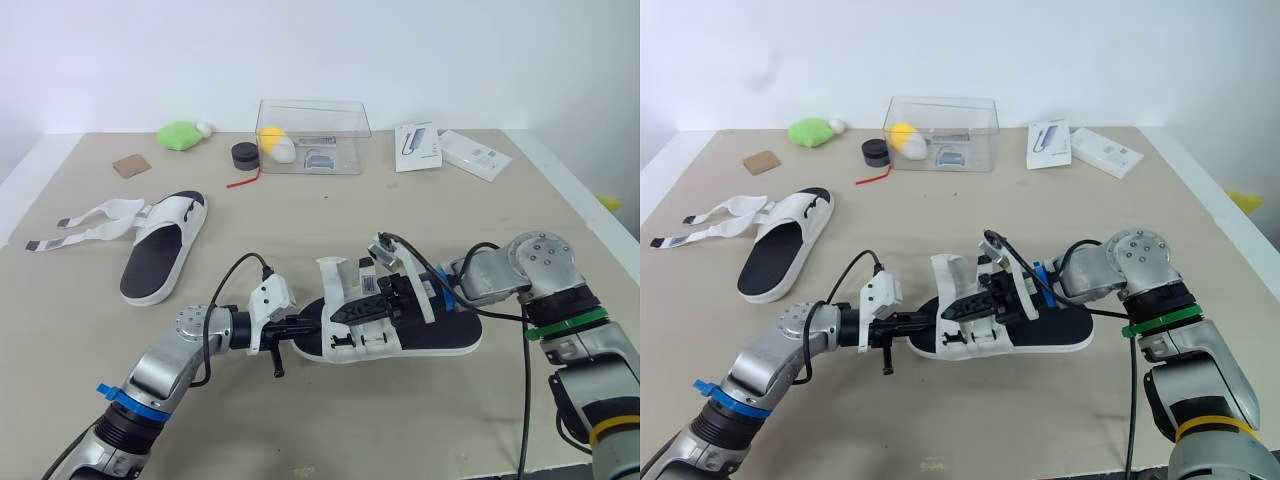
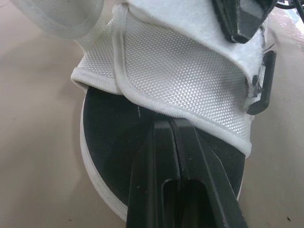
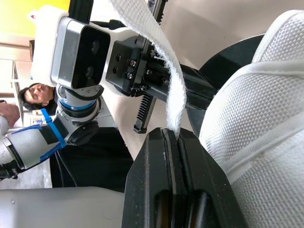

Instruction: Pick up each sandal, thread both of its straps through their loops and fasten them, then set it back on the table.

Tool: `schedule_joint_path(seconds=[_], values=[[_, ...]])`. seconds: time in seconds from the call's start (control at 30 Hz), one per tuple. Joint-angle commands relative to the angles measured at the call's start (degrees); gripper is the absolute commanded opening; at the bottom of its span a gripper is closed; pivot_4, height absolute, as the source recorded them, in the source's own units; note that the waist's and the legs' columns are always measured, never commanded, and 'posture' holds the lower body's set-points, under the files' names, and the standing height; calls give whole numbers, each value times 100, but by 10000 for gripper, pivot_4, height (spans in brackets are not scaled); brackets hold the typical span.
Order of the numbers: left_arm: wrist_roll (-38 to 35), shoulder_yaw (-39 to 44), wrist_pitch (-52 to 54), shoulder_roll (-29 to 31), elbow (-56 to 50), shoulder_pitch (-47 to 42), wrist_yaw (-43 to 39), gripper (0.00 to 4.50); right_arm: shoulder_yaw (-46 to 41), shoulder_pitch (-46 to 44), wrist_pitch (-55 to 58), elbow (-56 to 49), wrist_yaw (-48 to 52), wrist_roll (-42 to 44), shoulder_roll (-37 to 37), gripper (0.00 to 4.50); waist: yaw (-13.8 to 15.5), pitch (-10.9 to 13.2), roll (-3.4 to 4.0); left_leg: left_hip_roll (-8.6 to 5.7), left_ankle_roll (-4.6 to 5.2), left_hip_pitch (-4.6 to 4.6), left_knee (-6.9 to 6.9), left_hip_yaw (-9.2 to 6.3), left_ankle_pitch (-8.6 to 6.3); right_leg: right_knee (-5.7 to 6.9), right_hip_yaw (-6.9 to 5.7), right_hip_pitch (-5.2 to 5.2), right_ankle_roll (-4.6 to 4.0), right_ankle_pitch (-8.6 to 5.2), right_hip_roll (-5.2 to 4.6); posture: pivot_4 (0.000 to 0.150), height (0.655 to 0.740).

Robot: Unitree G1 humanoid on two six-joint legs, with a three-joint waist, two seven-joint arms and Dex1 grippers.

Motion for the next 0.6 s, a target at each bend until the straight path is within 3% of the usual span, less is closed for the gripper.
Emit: schedule_joint_path(seconds=[0.03,0.6], values=[[178,-199,96,38,164,138,51,0,-42,-110,-11,35,-28,121,49,220,0,0,0,0,0,0,0,0,0,0,0,0,0,0,0,1500,7400],[223,-243,84,55,179,144,39,0,62,-174,166,34,9,121,-19,220,0,0,1,1,0,-1,0,0,0,-2,0,0,1,1,0,1500,7400]])
